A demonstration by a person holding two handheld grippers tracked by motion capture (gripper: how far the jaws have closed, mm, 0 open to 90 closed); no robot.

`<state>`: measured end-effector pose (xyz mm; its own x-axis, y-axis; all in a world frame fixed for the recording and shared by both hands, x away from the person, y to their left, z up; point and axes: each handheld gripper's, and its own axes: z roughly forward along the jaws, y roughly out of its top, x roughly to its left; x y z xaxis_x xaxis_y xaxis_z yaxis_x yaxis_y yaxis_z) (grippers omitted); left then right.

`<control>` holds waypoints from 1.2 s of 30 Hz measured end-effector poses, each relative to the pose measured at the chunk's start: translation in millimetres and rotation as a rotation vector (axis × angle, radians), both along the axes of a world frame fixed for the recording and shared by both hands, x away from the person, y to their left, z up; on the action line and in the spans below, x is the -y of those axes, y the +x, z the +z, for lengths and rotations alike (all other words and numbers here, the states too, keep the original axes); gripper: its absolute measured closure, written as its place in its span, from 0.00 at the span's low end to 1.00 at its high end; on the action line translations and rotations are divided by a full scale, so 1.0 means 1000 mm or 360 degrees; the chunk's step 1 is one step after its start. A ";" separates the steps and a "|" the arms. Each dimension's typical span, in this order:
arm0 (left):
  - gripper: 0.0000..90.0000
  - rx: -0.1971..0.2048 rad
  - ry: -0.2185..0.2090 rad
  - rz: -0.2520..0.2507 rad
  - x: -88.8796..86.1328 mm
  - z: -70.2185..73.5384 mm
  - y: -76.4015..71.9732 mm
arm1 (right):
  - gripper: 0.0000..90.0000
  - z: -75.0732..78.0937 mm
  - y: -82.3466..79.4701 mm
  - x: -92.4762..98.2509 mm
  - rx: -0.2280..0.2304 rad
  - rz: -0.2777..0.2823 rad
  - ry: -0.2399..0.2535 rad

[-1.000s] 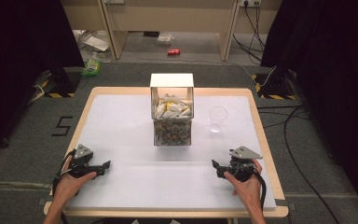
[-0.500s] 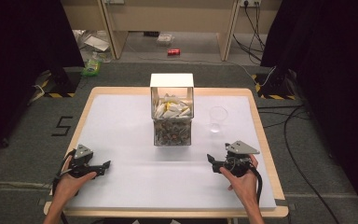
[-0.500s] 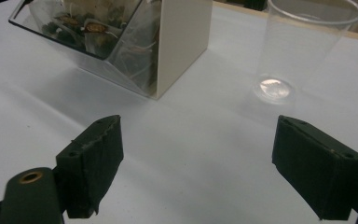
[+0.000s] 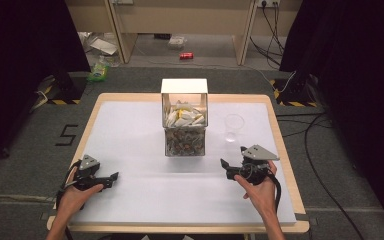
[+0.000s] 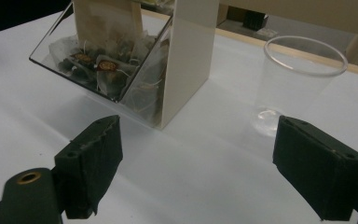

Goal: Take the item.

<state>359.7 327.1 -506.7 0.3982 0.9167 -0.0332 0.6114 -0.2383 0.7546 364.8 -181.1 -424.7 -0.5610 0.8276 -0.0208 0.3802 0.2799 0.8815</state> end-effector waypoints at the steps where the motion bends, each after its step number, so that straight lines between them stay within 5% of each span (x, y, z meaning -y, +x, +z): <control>1: 0.16 0.0001 0.0001 -0.0001 0.000 0.000 0.000 | 0.18 0.004 0.000 0.000 0.0020 -0.0004 0.0010; 36: 0.16 0.0002 0.0001 0.0000 0.000 0.000 0.000 | 0.27 0.063 0.001 -0.013 0.0168 0.0029 0.0098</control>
<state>359.6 326.9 -506.7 0.3982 0.9167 -0.0324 0.6105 -0.2385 0.7553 366.1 -167.7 -361.5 -0.5731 0.8189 -0.0302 0.2796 0.2300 0.9322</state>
